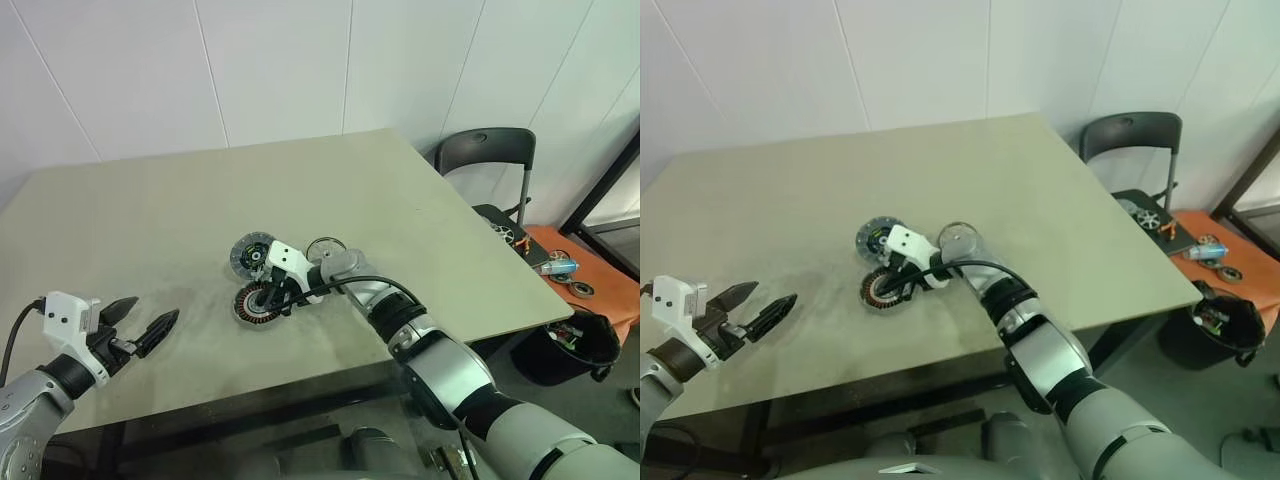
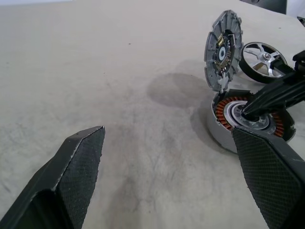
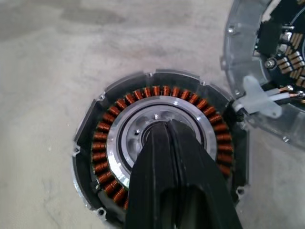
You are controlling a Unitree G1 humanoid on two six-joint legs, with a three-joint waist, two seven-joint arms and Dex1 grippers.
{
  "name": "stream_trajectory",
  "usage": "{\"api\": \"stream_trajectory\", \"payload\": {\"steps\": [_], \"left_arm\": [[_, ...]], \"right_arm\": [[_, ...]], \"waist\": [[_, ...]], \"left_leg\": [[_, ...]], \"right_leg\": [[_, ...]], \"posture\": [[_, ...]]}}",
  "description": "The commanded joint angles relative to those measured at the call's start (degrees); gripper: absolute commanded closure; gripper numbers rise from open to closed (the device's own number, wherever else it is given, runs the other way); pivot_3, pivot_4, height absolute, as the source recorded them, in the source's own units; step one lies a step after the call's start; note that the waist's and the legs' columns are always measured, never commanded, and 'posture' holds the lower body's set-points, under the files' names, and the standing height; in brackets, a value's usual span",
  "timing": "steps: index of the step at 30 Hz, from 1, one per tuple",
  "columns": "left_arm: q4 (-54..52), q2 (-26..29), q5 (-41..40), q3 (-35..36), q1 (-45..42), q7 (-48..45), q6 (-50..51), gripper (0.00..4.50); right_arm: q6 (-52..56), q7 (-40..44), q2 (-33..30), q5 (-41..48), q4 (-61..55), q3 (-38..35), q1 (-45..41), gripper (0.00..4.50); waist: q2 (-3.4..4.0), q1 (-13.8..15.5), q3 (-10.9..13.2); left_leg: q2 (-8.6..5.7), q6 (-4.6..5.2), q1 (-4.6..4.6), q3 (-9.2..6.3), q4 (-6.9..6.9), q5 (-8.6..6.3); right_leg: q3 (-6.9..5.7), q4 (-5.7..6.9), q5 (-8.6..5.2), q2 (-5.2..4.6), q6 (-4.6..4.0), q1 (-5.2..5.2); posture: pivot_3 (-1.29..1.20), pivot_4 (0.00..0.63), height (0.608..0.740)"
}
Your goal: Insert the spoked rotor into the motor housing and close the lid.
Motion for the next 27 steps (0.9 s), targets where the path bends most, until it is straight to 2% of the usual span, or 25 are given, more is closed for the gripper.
{"api": "stream_trajectory", "payload": {"steps": [1, 8, 12, 17, 20, 23, 27], "left_arm": [[-1.3, 0.4, -0.7, 0.9, -0.5, 0.4, -1.4, 0.00], [-0.9, 0.4, -0.9, 1.1, -1.0, 0.7, -1.6, 0.00], [-0.3, 0.4, -0.6, 1.3, -0.6, 0.3, -2.5, 0.00], [0.3, 0.4, -0.5, 1.1, -0.3, -0.1, -3.5, 0.00], [0.8, 0.4, -0.2, 0.5, -0.4, -0.8, -4.6, 0.00], [1.7, 0.1, 0.3, -0.3, -0.6, -2.0, -6.7, 0.00], [3.2, -0.7, 0.8, -1.2, -0.9, -3.8, -10.7, 0.00]], "right_arm": [[-0.4, -0.6, 0.8, 1.0, 0.4, -1.9, -1.7, 4.47], [1.6, -0.8, 0.5, 6.5, -2.8, -9.1, -5.5, 4.47], [3.9, 0.2, -2.5, 8.1, -6.2, -11.2, -5.7, 4.47], [16.2, 4.9, -10.1, 13.2, -14.9, -13.9, -3.7, 4.47], [25.0, 5.7, -14.9, 17.1, -19.0, -16.8, -2.6, 3.90], [32.6, 4.8, -18.2, 20.5, -20.2, -20.0, -2.3, 2.85], [40.5, -1.3, -20.5, 23.6, -14.3, -26.7, -3.8, 1.41]], "waist": [[0.00, 0.0, 0.0], [0.05, 0.0, 0.0], [0.03, 0.2, 0.0], [0.01, 0.3, 0.0], [-0.05, 0.2, 0.0], [0.03, 0.2, 0.0], [0.07, 0.1, 0.1]], "left_leg": [[0.00, 0.00, 0.00, -0.01, 0.00, 0.00], [0.00, 0.00, -0.10, -0.02, 0.00, 0.00], [-0.01, 0.00, -0.14, -0.02, -0.02, 0.00], [-0.03, 0.00, -0.17, -0.01, 0.00, 0.00], [-0.02, 0.00, -0.17, -0.01, 0.00, 0.00], [-0.02, 0.00, -0.17, 0.00, 0.00, 0.00], [0.00, 0.00, -0.15, 0.02, -0.02, 0.00]], "right_leg": [[0.00, 0.01, 0.00, 0.00, 0.00, 0.00], [0.00, -0.02, 0.01, 0.00, 0.00, -0.07], [-0.01, -0.08, 0.00, -0.02, 0.00, -0.07], [-0.02, -0.10, 0.00, -0.04, 0.00, -0.07], [-0.02, -0.11, -0.01, -0.04, 0.01, -0.07], [-0.02, -0.11, -0.01, -0.04, 0.00, -0.08], [-0.02, -0.10, -0.02, 0.00, -0.01, -0.10]], "posture": [[0.00, 0.000, 0.740], [0.00, 0.000, 0.740], [0.00, 0.000, 0.740], [0.00, 0.000, 0.740], [0.00, 0.000, 0.740], [0.00, 0.000, 0.740], [0.00, 0.000, 0.740]]}}
